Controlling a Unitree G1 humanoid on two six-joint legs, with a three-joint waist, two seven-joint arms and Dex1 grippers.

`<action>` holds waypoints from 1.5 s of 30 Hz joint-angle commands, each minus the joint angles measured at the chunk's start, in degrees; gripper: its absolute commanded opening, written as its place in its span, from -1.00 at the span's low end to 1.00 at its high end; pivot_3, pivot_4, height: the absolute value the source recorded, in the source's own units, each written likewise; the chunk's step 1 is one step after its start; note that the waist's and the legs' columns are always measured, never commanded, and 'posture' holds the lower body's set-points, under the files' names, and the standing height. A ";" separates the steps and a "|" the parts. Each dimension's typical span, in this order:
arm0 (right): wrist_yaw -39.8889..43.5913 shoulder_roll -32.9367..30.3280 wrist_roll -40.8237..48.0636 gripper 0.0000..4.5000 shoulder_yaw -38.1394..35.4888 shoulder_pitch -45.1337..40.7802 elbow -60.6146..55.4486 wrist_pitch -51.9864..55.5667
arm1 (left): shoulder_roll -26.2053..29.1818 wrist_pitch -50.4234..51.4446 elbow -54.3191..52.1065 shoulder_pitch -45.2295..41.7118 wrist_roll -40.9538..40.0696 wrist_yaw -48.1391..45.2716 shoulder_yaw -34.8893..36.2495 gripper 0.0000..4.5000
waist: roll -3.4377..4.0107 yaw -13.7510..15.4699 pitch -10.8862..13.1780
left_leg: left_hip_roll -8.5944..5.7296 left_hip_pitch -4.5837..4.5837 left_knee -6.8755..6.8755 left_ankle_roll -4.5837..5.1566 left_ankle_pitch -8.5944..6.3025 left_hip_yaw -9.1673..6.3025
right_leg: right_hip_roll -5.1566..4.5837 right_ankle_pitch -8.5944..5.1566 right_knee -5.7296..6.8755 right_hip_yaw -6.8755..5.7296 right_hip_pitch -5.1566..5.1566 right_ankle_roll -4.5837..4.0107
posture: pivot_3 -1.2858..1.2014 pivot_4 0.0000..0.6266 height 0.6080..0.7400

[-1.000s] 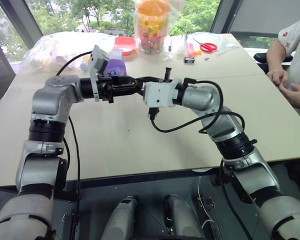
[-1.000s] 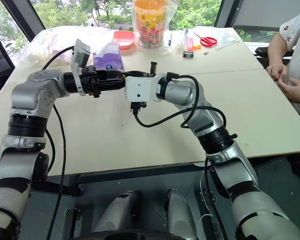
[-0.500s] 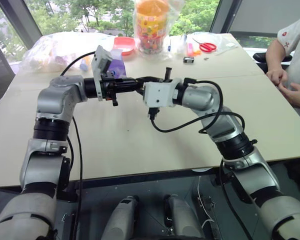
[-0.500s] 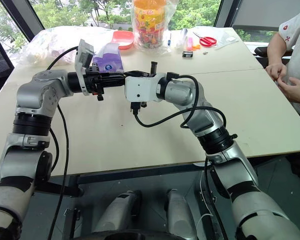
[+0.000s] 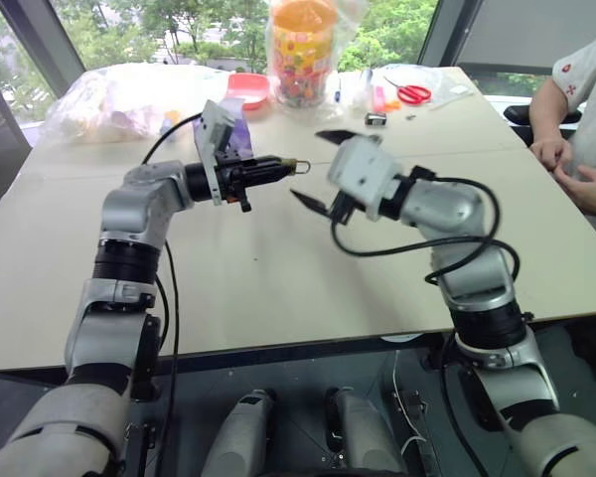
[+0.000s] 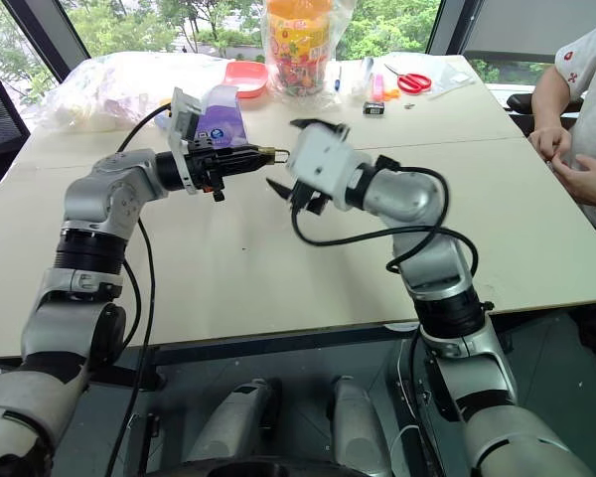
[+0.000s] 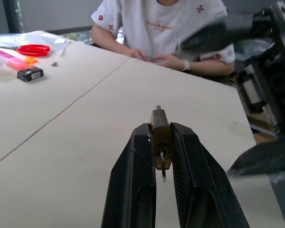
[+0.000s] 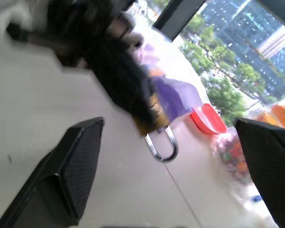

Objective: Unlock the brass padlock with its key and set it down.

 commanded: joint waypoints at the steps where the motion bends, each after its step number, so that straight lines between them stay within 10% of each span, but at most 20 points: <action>1: -3.82 0.60 3.52 0.99 -4.86 -0.97 -3.70 6.05 | 0.13 -0.95 -0.75 -0.91 -1.65 -0.89 1.98 -1.00 | 0.00 0.00 0.00 | 0.00 0.00 0.00 0.00 0.00 0.00 | 0.00 0.00 0.00 0.00 0.01 0.00 | 0.03 -0.52 1.00; 35: -6.71 -4.20 7.06 0.99 -1.04 -0.68 3.43 5.57 | 1.88 2.38 -8.58 1.65 -3.93 -0.68 0.73 -1.00 | 0.00 0.08 0.00 | 0.00 0.00 0.00 0.02 -0.01 0.04 | -0.02 -0.02 -0.04 -0.01 0.02 -0.03 | 0.03 -0.52 1.00; 45: 3.09 -16.98 23.38 0.99 -8.30 7.58 -15.01 35.41 | -2.39 0.19 -1.33 0.08 -2.56 1.48 0.63 -1.00 | 0.00 0.07 0.00 | 0.01 -0.15 0.24 0.31 -0.20 0.06 | -0.17 -0.06 -0.10 -0.07 0.04 0.04 | 0.03 -0.52 1.00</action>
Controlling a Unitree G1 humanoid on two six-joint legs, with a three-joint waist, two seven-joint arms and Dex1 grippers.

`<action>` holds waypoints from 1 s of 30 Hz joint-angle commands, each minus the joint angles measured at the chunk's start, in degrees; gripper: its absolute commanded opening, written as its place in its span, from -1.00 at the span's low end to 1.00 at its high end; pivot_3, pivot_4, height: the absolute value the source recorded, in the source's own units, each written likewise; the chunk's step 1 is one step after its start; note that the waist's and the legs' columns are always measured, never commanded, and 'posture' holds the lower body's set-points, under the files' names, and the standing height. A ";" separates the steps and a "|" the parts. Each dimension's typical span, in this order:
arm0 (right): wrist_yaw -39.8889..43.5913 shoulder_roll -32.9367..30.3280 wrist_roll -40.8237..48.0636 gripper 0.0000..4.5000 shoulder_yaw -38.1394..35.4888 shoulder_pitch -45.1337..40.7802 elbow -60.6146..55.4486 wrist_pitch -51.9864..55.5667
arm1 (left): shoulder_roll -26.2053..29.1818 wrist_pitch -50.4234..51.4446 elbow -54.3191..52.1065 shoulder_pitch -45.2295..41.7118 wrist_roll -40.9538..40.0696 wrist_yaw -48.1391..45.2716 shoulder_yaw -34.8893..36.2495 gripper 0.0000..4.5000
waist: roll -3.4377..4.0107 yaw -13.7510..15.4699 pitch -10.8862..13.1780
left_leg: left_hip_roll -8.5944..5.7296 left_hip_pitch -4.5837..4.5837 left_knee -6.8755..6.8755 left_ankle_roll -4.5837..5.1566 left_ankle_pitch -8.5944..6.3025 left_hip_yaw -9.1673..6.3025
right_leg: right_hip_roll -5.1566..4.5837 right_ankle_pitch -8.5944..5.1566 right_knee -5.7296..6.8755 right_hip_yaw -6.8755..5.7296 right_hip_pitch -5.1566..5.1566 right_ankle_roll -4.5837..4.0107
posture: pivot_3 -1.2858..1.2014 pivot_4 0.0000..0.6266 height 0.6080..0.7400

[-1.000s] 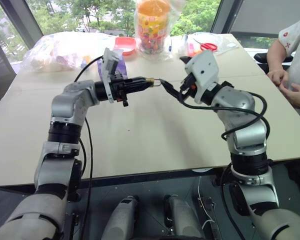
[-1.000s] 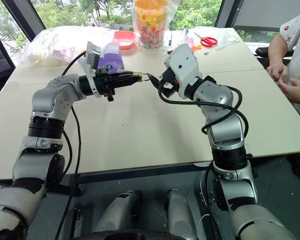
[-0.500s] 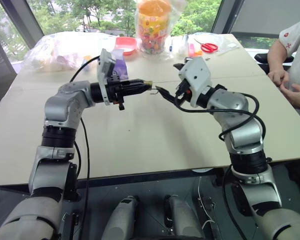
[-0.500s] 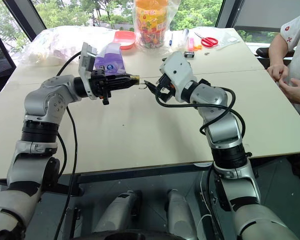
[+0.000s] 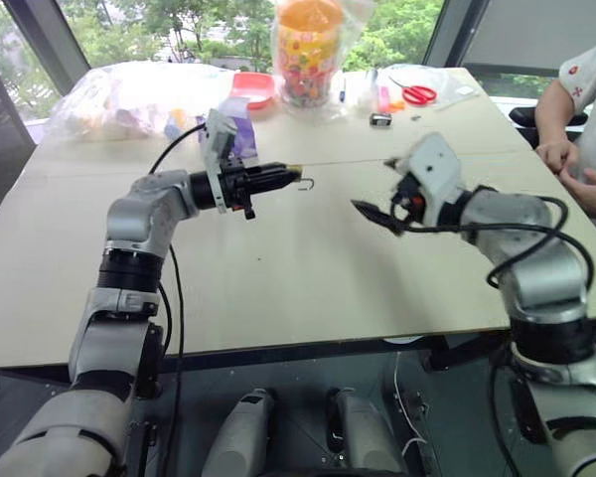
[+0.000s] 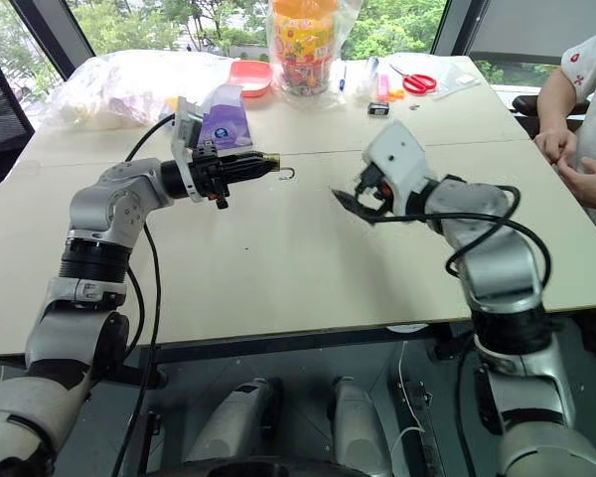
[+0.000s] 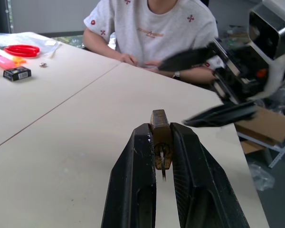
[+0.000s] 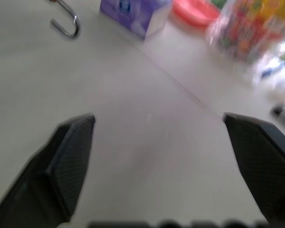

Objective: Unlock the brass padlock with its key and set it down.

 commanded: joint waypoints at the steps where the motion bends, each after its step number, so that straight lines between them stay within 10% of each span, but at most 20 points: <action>1: 2.81 -2.74 7.90 0.99 -2.99 0.85 -8.62 8.85 | -1.83 -0.75 2.04 -2.70 -0.27 1.51 1.12 -1.00 | 0.00 -0.11 0.00 | 0.01 -0.01 0.08 0.05 -0.04 0.03 | -0.01 -0.01 0.01 0.00 0.00 0.00 | 0.03 -0.52 1.00; 17: -4.39 -6.70 15.02 0.99 -1.69 -0.23 -14.11 21.58 | -13.48 10.68 42.70 -13.93 0.12 17.25 10.47 -1.00 | -0.02 0.20 0.01 | -0.15 -0.10 0.62 0.52 -0.39 0.06 | -0.30 -0.24 -0.15 -0.20 0.36 0.58 | 0.03 -0.52 1.00; 27: -7.37 -7.93 15.39 1.00 -1.09 1.96 -13.74 20.45 | -11.13 4.30 39.53 -12.94 9.24 12.39 4.52 0.99 | -0.02 0.27 0.01 | -0.18 -0.10 0.62 0.50 -0.42 0.08 | -0.35 -0.25 -0.15 -0.20 0.38 0.61 | 0.03 -0.52 1.00; 30: -8.55 -8.96 13.50 1.00 -0.64 4.53 -12.69 16.76 | -7.09 -2.56 29.95 -8.70 13.41 11.99 0.97 0.99 | -0.02 -0.18 0.01 | -0.17 -0.08 0.60 0.49 -0.43 0.11 | -0.37 -0.17 -0.17 -0.16 0.37 0.45 | 0.03 -0.52 1.00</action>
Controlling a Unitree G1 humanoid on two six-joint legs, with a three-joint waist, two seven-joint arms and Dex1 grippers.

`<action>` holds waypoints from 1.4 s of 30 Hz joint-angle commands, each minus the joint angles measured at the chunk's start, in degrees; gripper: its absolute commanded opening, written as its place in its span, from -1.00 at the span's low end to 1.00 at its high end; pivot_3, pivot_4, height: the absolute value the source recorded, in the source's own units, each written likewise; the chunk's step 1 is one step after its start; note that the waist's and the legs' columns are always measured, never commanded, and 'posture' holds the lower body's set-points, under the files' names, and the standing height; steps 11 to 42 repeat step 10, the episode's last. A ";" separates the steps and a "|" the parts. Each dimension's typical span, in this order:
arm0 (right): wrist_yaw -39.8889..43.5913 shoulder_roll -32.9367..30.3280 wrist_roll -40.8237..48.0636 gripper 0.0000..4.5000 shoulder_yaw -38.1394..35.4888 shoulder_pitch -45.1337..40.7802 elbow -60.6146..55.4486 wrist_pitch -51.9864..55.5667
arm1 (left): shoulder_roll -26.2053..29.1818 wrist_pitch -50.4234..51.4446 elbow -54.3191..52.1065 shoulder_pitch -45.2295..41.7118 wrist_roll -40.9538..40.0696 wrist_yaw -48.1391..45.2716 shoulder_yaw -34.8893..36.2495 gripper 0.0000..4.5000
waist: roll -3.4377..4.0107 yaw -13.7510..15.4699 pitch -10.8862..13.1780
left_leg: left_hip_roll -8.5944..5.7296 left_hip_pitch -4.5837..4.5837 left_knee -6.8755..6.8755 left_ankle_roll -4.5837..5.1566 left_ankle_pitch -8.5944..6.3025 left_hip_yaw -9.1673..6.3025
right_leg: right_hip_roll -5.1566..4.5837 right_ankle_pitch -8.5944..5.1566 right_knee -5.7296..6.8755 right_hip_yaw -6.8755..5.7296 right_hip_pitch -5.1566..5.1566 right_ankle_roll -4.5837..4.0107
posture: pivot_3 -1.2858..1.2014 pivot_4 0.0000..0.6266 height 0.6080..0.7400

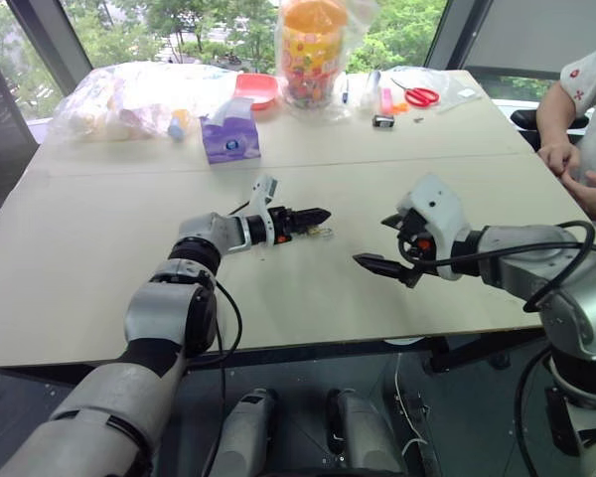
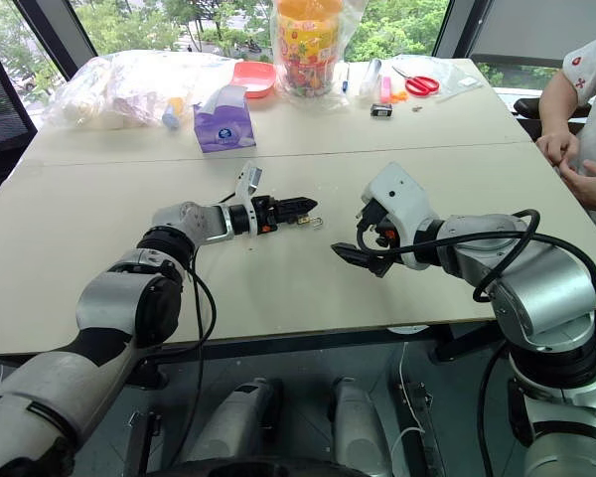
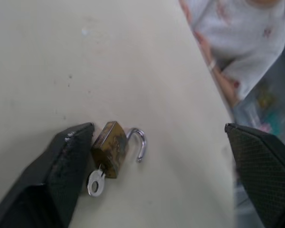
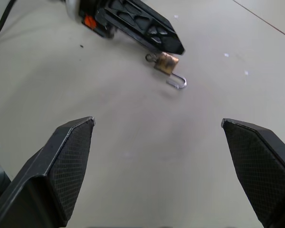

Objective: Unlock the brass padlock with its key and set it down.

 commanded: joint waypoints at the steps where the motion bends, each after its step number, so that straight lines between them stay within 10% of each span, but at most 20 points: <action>1: -1.75 -1.36 -2.41 1.00 -0.51 2.60 -0.22 -5.41 | 5.01 -7.30 -11.11 4.02 3.86 -0.56 -2.11 0.99 | 0.00 -0.36 0.00 | 0.01 0.02 -0.04 -0.04 -0.02 0.02 | -0.01 0.02 0.00 0.04 0.00 -0.04 | 0.03 -0.52 1.00; 10: -13.81 13.44 -10.70 1.00 -6.00 11.54 10.03 -32.30 | 8.13 0.77 -60.94 30.96 -2.18 13.19 5.20 0.99 | 0.02 0.35 -0.01 | -0.04 -0.02 -0.12 -0.09 -0.07 -0.05 | -0.05 0.01 -0.17 0.13 -0.03 -0.11 | 0.03 -0.52 1.00; 42: -13.81 13.44 -10.70 1.00 -6.00 11.54 10.03 -32.30 | 8.13 0.77 -60.94 30.96 -2.18 13.19 5.20 0.99 | 0.02 0.35 -0.01 | -0.04 -0.02 -0.12 -0.09 -0.07 -0.05 | -0.05 0.01 -0.17 0.13 -0.03 -0.11 | 0.03 -0.52 1.00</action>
